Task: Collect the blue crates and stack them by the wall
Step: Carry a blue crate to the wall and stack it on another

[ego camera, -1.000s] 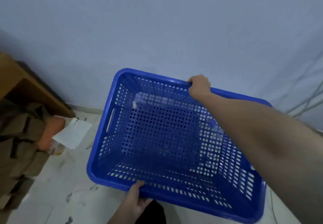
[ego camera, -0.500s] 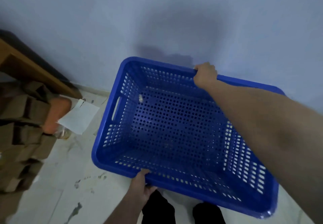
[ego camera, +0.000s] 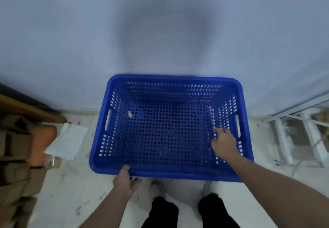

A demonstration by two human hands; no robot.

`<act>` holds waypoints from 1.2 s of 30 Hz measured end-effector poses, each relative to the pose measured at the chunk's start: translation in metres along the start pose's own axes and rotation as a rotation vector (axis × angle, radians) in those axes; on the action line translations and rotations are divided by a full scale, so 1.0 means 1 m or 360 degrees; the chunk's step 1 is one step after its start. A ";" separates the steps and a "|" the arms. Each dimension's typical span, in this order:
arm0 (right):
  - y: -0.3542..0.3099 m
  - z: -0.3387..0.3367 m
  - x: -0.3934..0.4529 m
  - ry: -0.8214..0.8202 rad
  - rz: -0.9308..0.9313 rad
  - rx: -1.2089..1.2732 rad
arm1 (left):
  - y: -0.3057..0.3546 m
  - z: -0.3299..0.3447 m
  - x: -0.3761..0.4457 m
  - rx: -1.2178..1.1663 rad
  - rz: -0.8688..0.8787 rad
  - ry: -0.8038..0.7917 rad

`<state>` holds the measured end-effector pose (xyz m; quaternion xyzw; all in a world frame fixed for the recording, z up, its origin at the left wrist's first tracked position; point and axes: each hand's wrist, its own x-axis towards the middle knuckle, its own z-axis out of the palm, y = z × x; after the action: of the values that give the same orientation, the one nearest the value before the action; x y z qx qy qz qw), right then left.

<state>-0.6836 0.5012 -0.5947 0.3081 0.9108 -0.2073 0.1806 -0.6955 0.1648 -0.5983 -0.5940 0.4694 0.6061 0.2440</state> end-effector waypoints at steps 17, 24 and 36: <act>0.078 0.043 -0.068 0.0569 0.0823 0.1188 | 0.069 -0.053 0.012 0.1005 0.0873 0.0382; 0.065 0.049 -0.064 0.0672 0.1222 0.1785 | 0.076 -0.042 0.053 0.0485 0.0816 0.0267; 0.039 0.073 -0.075 0.0480 0.1112 0.1785 | 0.082 -0.092 0.072 0.0464 0.0930 0.0238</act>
<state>-0.5883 0.4577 -0.6331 0.6571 0.5274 -0.5327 -0.0793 -0.7331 0.0309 -0.6305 -0.4361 0.7182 0.5316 0.1072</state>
